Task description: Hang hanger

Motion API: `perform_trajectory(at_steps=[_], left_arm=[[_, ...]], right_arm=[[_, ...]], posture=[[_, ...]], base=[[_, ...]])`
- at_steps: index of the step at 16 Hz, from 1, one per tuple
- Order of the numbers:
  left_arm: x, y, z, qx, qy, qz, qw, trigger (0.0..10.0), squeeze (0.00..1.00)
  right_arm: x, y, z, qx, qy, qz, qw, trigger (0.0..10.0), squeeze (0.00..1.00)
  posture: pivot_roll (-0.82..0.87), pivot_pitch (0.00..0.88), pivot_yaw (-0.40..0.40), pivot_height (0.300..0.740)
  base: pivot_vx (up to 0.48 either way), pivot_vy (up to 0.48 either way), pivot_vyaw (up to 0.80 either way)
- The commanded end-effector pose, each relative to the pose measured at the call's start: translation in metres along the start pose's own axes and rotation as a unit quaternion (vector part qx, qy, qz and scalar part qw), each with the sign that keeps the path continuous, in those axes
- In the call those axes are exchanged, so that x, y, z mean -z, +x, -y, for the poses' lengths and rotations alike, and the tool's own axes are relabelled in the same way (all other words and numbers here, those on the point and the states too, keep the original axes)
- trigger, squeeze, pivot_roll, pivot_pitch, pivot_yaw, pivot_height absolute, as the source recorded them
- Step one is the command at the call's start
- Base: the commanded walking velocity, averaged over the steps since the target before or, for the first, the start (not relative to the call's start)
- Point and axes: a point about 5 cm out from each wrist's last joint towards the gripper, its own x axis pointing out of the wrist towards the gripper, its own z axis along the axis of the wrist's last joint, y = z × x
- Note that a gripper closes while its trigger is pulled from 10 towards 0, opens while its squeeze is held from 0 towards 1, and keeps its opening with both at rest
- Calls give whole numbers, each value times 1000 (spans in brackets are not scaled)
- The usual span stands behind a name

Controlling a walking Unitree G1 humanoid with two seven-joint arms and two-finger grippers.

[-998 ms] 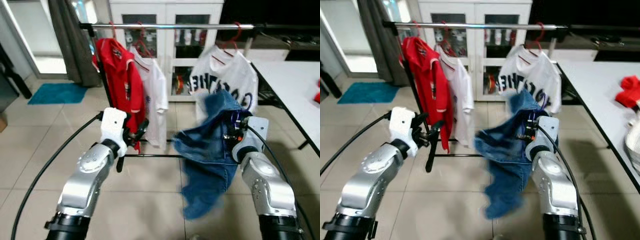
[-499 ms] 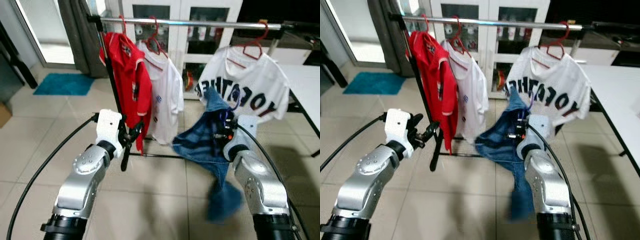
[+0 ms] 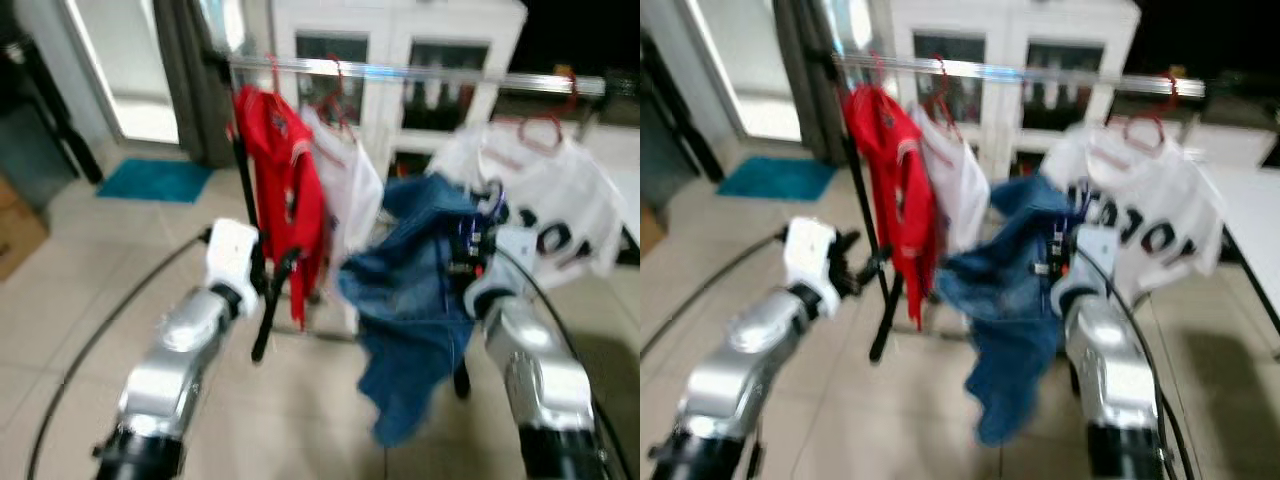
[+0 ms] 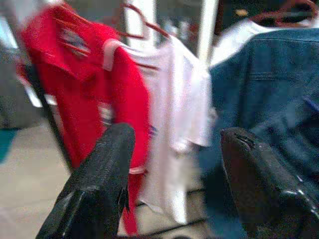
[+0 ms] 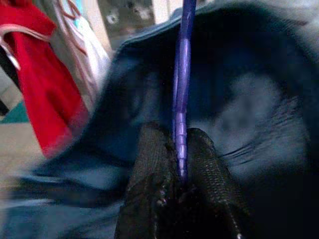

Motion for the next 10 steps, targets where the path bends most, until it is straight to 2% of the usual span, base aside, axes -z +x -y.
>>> perform_trajectory(at_steps=[1, 10], left_arm=[[-2, -2, -5, -6, 9, 1, 1000, 10000, 0], [-1, -1, -1, 9, 15, -2, 1000, 10000, 0]], right_arm=[[-10, 1, -9, -12, 4, 25, 1000, 10000, 0], [-19, 3, 5, 8, -58, 41, 997, 10000, 0]], posture=[[-65, 4, 15, 740], [-66, 17, 13, 740]], base=[[368, 0, 0], [370, 0, 0]])
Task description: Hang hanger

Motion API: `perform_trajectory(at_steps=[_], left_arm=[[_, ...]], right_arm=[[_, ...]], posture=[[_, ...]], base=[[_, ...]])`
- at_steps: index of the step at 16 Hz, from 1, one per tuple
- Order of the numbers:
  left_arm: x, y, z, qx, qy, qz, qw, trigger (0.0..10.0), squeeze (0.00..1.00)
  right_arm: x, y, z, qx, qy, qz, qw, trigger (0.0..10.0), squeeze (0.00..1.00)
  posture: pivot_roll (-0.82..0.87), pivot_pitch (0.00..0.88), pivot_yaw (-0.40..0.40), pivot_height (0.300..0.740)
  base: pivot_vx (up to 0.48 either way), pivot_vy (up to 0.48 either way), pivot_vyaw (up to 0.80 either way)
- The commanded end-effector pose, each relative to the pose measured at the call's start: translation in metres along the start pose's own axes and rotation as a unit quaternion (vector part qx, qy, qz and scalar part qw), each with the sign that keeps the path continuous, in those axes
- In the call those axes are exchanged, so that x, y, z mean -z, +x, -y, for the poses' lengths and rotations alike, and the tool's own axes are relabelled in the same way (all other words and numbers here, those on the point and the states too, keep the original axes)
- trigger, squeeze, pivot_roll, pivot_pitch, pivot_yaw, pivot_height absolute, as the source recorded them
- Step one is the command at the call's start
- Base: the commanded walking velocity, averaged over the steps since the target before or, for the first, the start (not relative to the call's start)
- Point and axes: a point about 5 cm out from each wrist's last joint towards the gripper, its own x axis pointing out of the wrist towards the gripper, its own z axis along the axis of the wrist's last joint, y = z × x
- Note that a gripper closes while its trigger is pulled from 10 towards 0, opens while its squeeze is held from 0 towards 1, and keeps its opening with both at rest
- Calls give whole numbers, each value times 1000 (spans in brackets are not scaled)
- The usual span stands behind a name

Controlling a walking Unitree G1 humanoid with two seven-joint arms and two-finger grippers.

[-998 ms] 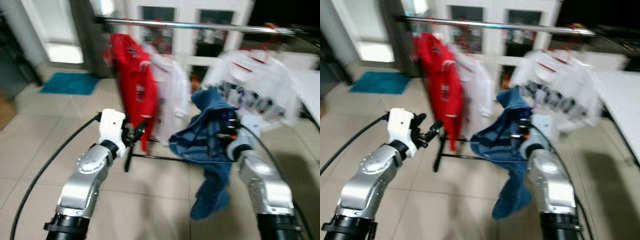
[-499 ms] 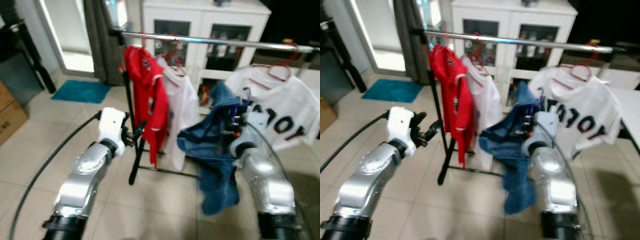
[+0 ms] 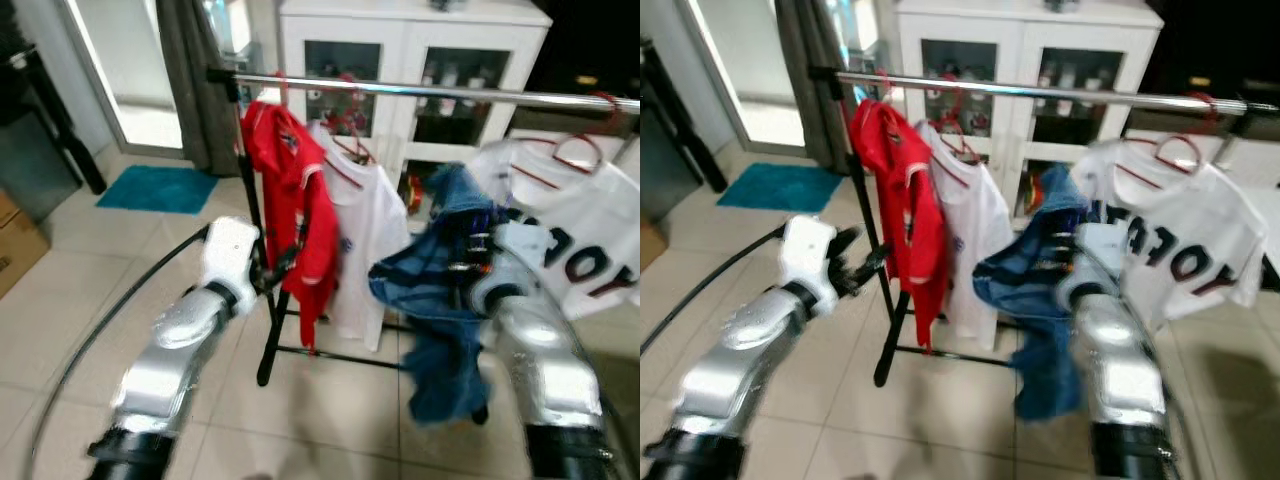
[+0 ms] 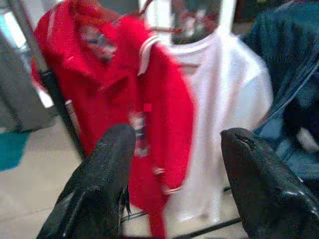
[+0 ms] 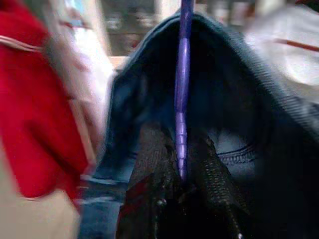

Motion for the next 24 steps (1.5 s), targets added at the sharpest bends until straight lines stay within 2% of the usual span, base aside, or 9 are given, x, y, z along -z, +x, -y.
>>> perform_trajectory(at_steps=[1, 7, 10, 12, 16, 18, 19, 21, 24], left_arm=[[-7, 3, 6, 15, 3, 14, 1000, 10000, 0], [-10, 2, 10, 42, 25, 15, 999, 10000, 0], [-13, 1, 13, 59, 32, 17, 998, 10000, 0], [-13, 1, 13, 60, 32, 16, 998, 10000, 0], [-13, 1, 13, 67, 36, 14, 997, 10000, 0], [-15, -1, 19, 104, 45, 17, 993, 10000, 0], [-18, -3, 24, 140, 56, 24, 988, 10000, 0], [-22, -8, 30, 186, 65, 29, 980, 10000, 0], [-26, -10, 32, 213, 64, 31, 974, 10000, 0]], right_arm=[[-13, 1, 11, 11, -15, 29, 999, 10000, 0], [-26, 11, 21, 8, -48, 46, 998, 10000, 0], [-29, 15, 35, 12, -63, 48, 997, 10000, 0], [-29, 16, 52, 17, -75, 41, 996, 10000, 0], [-28, 17, 60, 11, -92, 37, 995, 10000, 0], [-36, 19, 64, 7, -134, 48, 990, 10000, 0], [-45, 20, 69, 23, -150, 73, 986, 10000, 0], [-54, 20, 72, 28, -140, 100, 985, 10000, 0], [-58, 28, 71, 20, -140, 102, 985, 10000, 0]], posture=[[-65, 17, 11, 740], [-57, 16, 6, 740], [-55, 15, 9, 740], [-53, 14, 8, 740], [-53, 12, 15, 740], [-56, 11, 19, 740], [-55, 10, 19, 740], [-53, 9, 18, 740], [-45, 14, 25, 740]], base=[[371, 0, 0], [371, 0, 0], [365, 0, 0], [349, 0, 0], [327, 0, 0], [0, 0, 0], [0, 0, 0], [0, 0, 0], [0, 0, 0]])
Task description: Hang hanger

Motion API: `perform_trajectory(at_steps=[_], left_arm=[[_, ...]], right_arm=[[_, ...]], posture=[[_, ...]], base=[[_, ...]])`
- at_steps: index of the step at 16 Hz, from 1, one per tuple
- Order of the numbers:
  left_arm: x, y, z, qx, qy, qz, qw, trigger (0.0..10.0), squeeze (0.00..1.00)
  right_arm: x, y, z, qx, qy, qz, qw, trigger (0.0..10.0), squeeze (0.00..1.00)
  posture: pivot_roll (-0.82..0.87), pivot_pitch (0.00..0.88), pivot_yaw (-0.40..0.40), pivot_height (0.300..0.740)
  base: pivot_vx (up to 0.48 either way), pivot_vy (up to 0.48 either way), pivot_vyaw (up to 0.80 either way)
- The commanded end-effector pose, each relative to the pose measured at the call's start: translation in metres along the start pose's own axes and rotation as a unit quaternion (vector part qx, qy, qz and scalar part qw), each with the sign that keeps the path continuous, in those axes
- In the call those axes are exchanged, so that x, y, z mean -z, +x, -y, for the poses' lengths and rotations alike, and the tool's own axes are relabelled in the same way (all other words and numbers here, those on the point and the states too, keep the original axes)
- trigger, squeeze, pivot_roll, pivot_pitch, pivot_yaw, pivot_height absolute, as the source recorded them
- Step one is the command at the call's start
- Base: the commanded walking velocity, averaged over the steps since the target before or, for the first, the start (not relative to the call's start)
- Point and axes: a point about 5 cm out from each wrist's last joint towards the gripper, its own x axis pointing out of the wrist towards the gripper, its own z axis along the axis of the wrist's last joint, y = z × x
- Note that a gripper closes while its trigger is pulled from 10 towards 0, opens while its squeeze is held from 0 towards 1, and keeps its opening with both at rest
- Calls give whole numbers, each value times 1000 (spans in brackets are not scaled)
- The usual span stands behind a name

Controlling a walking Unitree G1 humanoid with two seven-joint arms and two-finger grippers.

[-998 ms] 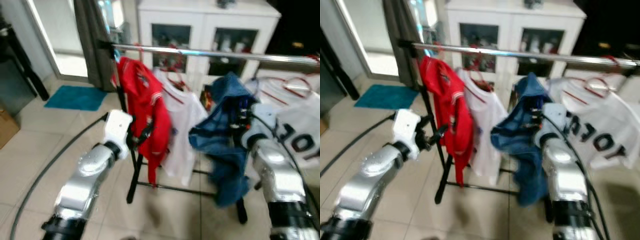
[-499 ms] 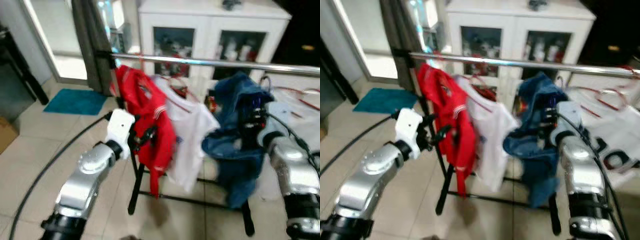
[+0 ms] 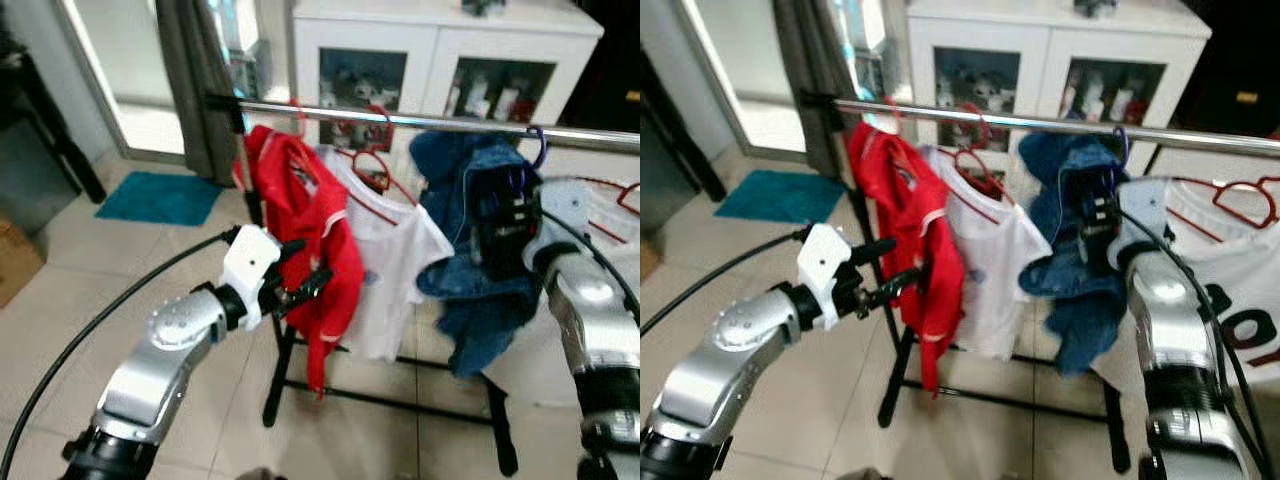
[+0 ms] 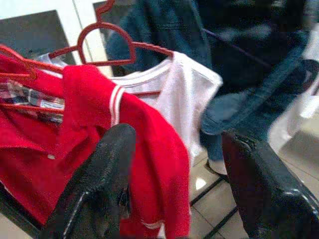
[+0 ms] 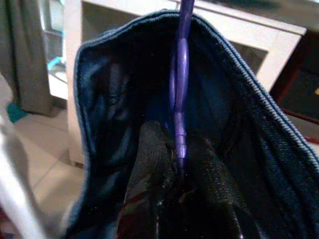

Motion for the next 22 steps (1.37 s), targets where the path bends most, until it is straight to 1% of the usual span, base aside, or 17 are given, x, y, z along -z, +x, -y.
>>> perform_trajectory(at_steps=[1, 3, 4, 6, 7, 8, 10, 15, 17, 20, 22], left_arm=[[-6, -1, 2, 20, 6, 7, 1000, 10000, 0], [-8, -3, 5, 44, 4, 8, 999, 10000, 0], [-10, -5, 8, 63, 6, 7, 998, 10000, 0], [-11, -6, 9, 72, 7, 7, 997, 10000, 0], [-12, -9, 10, 80, 8, 7, 997, 10000, 0], [-14, -11, 12, 94, 5, 10, 996, 10000, 0], [-17, -12, 15, 110, 3, 12, 994, 10000, 0], [-18, -17, 14, 105, 6, 1, 994, 10000, 0], [-16, -21, 13, 97, -1, -5, 995, 10000, 0], [-16, -21, 14, 98, -1, -7, 995, 10000, 0], [-17, -21, 15, 98, -3, -6, 995, 10000, 0]], right_arm=[[-15, 7, 1, -2, -3, 31, 1000, 10000, 0], [-17, 17, 3, 0, -2, 24, 1000, 10000, 0], [-18, 25, 4, 1, 6, 13, 1000, 10000, 0], [-18, 30, 5, 6, 10, 0, 1000, 10000, 0], [-17, 35, 8, 16, 14, -16, 1000, 10000, 0], [-18, 39, 9, 21, 25, -26, 999, 10000, 0], [-20, 44, 10, 22, 32, -36, 999, 10000, 0], [-28, 53, 7, 25, 24, -51, 998, 10000, 0], [-31, 55, 6, 25, 27, -50, 998, 10000, 0], [-36, 57, 4, 27, 29, -46, 998, 10000, 0], [-42, 59, 4, 29, 35, -32, 998, 10000, 0]], posture=[[-40, 15, 26, 740], [-32, 17, 29, 740], [-21, 20, 32, 740], [-12, 25, 37, 740], [-3, 27, 41, 740], [0, 29, 43, 740], [3, 32, 47, 740], [28, 68, 56, 740], [33, 82, 58, 740], [32, 96, 65, 740], [34, 105, 65, 740]], base=[[0, 0, 0], [0, 0, 0], [0, 0, 0], [0, 0, 0], [0, 0, 0], [0, 0, 0], [0, 0, 0], [0, 0, 0], [0, 0, 0], [0, 0, 0], [0, 0, 0]])
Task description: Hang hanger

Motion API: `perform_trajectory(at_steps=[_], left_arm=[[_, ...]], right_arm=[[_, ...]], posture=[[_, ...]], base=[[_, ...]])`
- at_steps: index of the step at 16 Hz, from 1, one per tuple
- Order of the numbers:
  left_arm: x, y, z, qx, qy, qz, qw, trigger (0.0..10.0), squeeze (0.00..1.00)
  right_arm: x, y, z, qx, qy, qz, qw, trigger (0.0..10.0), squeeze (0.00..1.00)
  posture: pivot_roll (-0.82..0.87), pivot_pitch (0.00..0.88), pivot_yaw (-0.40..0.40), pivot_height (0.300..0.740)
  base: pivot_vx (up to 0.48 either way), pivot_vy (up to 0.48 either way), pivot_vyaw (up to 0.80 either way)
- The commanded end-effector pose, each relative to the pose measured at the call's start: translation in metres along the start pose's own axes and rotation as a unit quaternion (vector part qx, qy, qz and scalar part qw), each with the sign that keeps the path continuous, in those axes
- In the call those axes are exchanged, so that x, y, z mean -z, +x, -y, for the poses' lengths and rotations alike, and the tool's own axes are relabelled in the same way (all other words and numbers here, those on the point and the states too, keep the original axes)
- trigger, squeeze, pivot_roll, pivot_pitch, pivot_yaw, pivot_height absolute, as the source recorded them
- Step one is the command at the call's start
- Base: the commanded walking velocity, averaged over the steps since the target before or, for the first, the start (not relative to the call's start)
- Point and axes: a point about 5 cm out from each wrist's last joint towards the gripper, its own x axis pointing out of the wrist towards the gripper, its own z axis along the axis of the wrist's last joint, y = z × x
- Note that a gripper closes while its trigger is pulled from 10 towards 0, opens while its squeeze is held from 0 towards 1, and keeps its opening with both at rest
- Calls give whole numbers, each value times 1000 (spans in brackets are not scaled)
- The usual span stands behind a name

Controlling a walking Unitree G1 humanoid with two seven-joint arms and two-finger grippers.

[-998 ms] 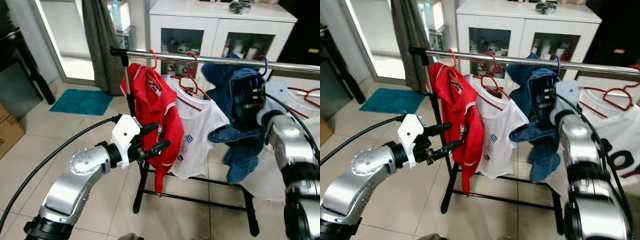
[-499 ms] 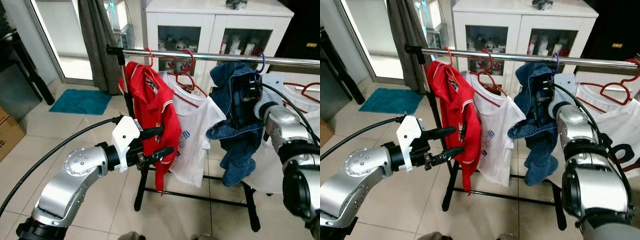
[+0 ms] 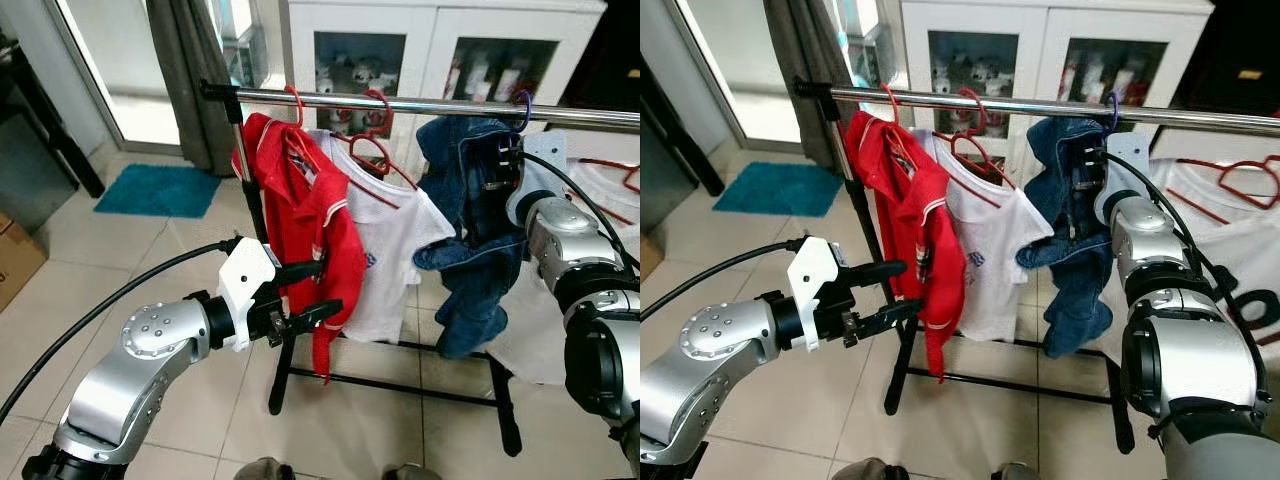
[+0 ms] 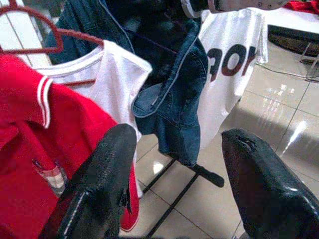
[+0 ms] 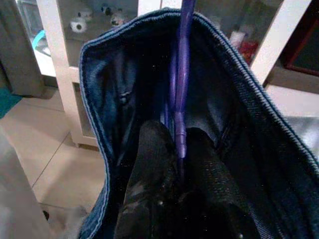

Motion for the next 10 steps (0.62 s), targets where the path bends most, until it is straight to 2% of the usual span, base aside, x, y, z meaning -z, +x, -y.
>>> perform_trajectory(at_steps=[1, 4, 7, 10], left_arm=[[-4, -3, 1, -1, 4, 2, 1000, 10000, 0], [-6, -3, 3, 1, 2, 4, 1000, 10000, 0], [-8, -3, 4, -2, 1, 15, 1000, 10000, 0], [-10, 0, 2, -11, 2, 23, 1000, 10000, 0]], right_arm=[[-20, 2, 2, 5, -4, 35, 999, 10000, 0], [-22, 4, -3, -5, -17, 23, 1000, 10000, 0], [-15, 4, -5, -10, -32, -6, 999, 10000, 0], [-9, 3, -4, -15, -23, -12, 1000, 10000, 0]], posture=[[36, 111, 65, 740], [39, 119, 55, 740], [41, 120, 46, 740], [31, 112, 49, 740]], base=[[0, 0, 0], [0, 0, 0], [0, 0, 0], [0, 0, 0]])
